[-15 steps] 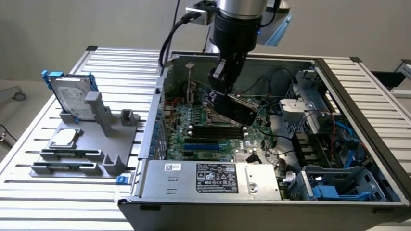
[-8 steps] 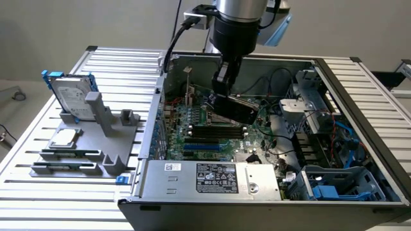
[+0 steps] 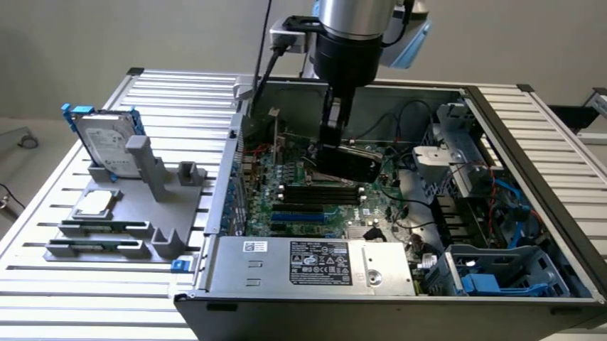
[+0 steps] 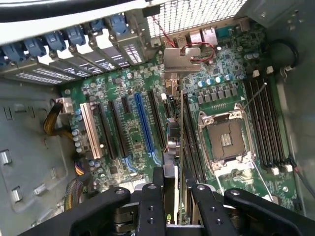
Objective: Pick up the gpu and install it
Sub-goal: 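Insert the gpu into the slot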
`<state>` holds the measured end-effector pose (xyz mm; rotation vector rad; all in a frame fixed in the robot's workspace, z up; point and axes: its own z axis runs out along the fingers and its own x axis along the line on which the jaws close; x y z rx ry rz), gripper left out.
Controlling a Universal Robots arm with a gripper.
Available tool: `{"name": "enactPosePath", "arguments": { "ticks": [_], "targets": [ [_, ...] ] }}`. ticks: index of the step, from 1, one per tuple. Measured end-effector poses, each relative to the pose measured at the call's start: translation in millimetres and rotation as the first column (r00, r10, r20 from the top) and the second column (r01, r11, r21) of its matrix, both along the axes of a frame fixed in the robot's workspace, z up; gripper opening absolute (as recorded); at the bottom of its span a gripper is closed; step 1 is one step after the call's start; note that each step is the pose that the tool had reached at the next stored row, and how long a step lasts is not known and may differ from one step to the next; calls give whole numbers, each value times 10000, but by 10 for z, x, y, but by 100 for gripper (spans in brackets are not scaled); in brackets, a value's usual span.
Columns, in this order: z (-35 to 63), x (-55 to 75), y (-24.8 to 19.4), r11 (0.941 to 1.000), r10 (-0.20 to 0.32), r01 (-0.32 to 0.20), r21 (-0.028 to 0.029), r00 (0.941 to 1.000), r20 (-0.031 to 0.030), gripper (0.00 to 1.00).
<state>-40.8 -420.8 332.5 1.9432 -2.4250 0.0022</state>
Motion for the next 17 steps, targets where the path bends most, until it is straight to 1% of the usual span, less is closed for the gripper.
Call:
{"name": "enactPosePath", "arguments": {
  "ticks": [3, 6, 9, 11, 13, 15, 17],
  "targets": [
    [-30, 0, 0, 9985, 551, -551, 0, 9985, 0, 26],
    [-61, 0, 0, 9940, 1095, -1095, 0, 9940, 0, 26],
    [-97, 0, 0, 9865, 1638, -1638, 1, 9865, 1, 26],
    [-122, 0, 0, 9799, 1993, -1993, 0, 9799, 0, 26],
    [-148, 0, 0, 9722, 2343, -2343, 0, 9722, 0, 26],
    [-151, -6, 0, 9659, 2588, -2588, -6, 9659, -1, 26],
    [-152, -10, -6, 9655, 2603, -2603, -4, 9655, -2, 26]
  ]
}}
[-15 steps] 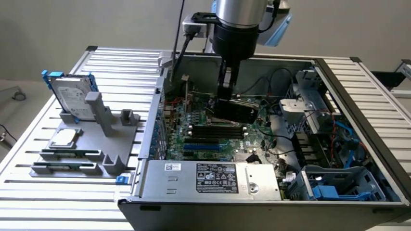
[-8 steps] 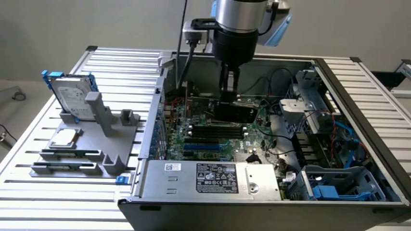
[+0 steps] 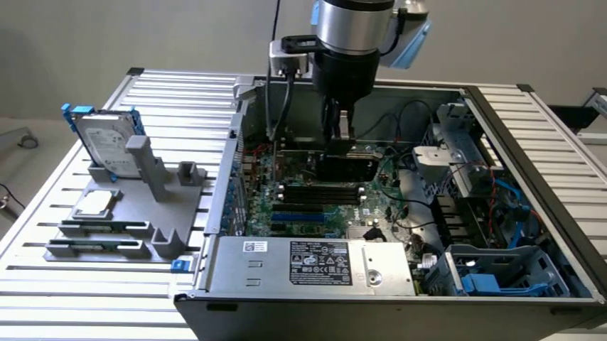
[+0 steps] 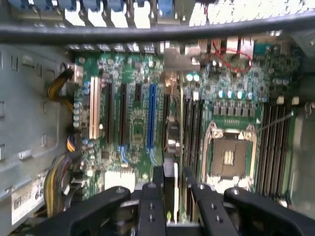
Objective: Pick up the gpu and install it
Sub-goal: 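Insert the gpu into the slot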
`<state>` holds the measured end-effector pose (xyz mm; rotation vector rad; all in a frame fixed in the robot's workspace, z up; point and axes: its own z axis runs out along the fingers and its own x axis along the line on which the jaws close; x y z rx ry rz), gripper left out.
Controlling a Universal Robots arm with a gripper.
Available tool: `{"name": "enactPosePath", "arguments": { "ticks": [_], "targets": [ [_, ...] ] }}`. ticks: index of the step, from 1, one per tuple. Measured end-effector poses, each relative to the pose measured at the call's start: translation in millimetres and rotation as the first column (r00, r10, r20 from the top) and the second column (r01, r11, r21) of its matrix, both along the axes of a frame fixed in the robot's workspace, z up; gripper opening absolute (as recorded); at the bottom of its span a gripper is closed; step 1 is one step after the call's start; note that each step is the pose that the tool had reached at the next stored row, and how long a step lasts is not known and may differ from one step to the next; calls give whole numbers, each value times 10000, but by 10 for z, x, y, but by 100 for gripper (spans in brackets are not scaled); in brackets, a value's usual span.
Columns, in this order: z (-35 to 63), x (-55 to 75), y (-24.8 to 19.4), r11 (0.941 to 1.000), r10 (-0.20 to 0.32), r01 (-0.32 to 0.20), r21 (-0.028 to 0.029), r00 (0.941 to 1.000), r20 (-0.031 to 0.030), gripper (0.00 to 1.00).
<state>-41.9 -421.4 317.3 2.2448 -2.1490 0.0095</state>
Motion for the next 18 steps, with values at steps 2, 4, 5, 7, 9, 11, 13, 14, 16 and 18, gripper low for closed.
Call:
{"name": "enactPosePath", "arguments": {
  "ticks": [2, 4, 5, 7, 9, 11, 13, 14, 16, 18],
  "targets": [
    [-8, -23, -21, 10000, -9, 9, 4, 10000, 3, 26],
    [-23, -58, -25, 10000, -29, 29, 2, 10000, 10, 26],
    [-32, -73, -26, 10000, -44, 44, 2, 10000, 13, 26],
    [-51, -106, -30, 10000, -74, 74, 1, 10000, 14, 26],
    [-76, -139, -36, 9999, -107, 107, 1, 9999, 16, 26],
    [-100, -174, -49, 9999, -130, 130, -1, 9999, 16, 26],
    [-122, -198, -67, 9999, -149, 149, 1, 9999, 18, 26],
    [-134, -207, -78, 9999, -160, 160, 1, 9999, 19, 26],
    [-168, -222, -97, 9998, -195, 195, -4, 9998, 32, 26],
    [-202, -233, -111, 9997, -250, 250, -13, 9997, 51, 26]
  ]
}}
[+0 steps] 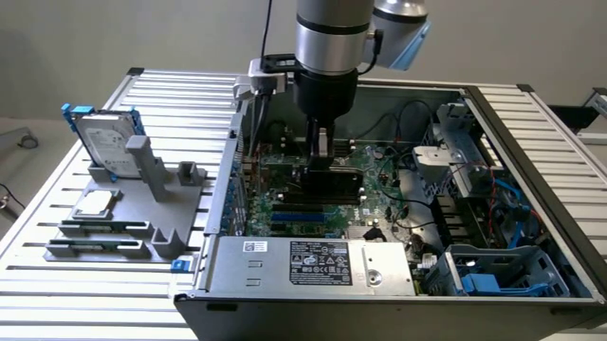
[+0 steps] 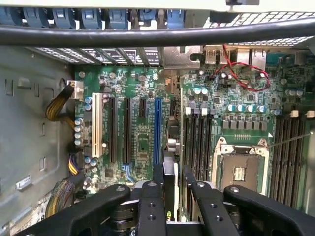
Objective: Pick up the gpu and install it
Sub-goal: 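Insert the gpu into the slot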
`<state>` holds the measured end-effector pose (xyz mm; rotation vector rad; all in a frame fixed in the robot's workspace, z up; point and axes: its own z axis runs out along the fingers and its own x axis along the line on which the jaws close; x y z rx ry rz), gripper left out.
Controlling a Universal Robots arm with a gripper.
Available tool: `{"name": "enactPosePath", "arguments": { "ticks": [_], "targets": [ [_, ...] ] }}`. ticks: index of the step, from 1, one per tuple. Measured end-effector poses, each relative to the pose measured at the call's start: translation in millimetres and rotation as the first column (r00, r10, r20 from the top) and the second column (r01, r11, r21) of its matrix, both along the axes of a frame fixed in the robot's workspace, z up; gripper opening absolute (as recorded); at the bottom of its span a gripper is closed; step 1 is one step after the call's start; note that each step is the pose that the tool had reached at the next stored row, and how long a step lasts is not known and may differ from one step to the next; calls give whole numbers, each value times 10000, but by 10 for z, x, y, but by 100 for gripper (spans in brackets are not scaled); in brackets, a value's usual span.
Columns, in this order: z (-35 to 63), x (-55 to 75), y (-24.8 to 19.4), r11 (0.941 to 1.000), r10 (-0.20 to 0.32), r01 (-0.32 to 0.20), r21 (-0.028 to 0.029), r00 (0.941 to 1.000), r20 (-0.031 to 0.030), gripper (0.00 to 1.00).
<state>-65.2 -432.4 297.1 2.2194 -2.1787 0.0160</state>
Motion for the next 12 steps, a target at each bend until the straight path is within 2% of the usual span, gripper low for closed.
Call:
{"name": "enactPosePath", "arguments": {
  "ticks": [5, 8, 10, 12],
  "targets": [
    [-69, -38, -22, 9999, -161, 161, -9, 9999, 33, 26],
    [-77, -73, -130, 9999, -161, 161, -10, 9999, 32, 26],
    [-82, -79, -162, 9999, -162, 162, -7, 9999, 33, 26],
    [-86, -81, -162, 9996, -292, 292, 1, 9996, 33, 26]
  ]
}}
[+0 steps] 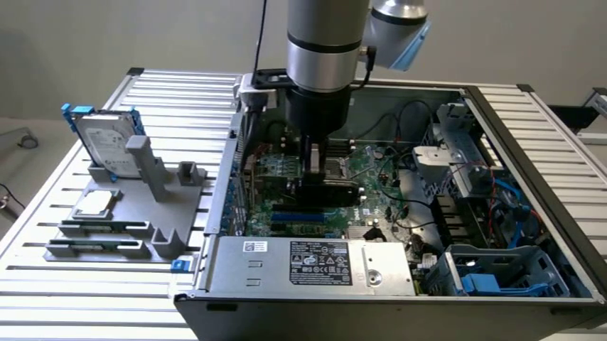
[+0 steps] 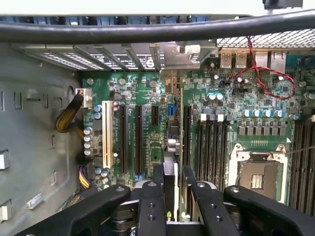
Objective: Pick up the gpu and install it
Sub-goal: 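Insert the gpu into the slot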
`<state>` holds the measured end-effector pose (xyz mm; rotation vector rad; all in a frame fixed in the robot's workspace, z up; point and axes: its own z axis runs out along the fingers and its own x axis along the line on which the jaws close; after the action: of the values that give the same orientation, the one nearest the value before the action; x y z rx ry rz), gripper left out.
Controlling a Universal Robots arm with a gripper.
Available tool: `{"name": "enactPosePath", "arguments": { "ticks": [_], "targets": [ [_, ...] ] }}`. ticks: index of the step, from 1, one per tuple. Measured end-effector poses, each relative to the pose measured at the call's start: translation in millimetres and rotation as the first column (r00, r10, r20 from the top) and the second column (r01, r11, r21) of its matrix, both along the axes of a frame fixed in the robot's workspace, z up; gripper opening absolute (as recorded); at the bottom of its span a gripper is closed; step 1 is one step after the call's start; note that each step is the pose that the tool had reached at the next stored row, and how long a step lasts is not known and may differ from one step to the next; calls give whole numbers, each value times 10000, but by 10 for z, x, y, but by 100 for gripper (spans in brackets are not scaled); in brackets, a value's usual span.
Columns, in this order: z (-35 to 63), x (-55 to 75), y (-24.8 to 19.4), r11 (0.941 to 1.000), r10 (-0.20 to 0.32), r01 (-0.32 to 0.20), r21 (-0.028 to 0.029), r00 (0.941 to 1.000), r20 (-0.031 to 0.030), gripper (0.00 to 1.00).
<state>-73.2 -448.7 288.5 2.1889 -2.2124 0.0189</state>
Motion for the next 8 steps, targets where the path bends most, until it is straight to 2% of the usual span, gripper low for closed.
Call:
{"name": "enactPosePath", "arguments": {
  "ticks": [2, 6, 8],
  "targets": [
    [-6, -1, -1, 9998, -217, 217, 7, 9998, 1, 26],
    [-9, -7, -22, 9997, -251, 251, 8, 9997, -1, 26],
    [-24, -19, -29, 9997, -251, 251, 26, 9997, 0, 26]
  ]
}}
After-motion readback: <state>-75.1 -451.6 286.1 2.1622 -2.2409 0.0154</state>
